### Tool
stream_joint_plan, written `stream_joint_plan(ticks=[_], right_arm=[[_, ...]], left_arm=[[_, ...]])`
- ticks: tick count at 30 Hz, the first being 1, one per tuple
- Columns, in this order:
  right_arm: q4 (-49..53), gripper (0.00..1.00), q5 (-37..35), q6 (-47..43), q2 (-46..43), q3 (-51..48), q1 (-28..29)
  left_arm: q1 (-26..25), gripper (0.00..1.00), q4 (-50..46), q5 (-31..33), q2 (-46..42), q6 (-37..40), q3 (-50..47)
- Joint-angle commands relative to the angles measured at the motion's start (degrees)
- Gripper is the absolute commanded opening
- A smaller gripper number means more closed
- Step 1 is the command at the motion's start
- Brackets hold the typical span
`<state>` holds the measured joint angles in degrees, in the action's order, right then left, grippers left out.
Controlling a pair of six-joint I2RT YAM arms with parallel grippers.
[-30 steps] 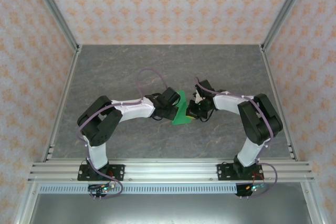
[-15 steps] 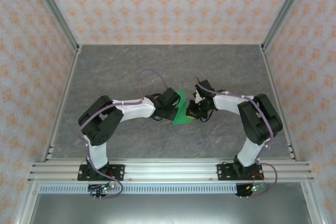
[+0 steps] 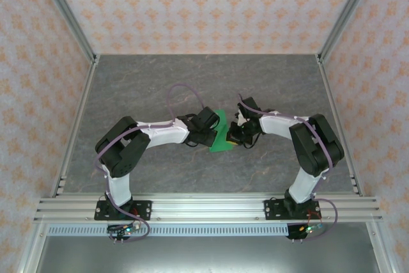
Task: Fold a paper plane with a square sheet of paper (fold left side to right side)
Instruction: Fold the triangle a second time at the center of the table.
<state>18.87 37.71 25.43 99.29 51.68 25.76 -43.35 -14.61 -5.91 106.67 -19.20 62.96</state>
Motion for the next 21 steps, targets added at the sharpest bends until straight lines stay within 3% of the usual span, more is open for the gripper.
stream_joint_plan(ticks=[1, 21], right_arm=[[2.89, 0.11, -2.16, -0.84, 2.61, 0.07, 0.87], [3.15, 0.11, -2.22, -1.04, 2.74, 0.19, 0.92]], left_arm=[[0.37, 0.01, 1.24, 1.78, -1.60, 0.68, 0.90], [0.37, 0.01, 1.41, 1.48, -0.20, 0.74, 1.20]])
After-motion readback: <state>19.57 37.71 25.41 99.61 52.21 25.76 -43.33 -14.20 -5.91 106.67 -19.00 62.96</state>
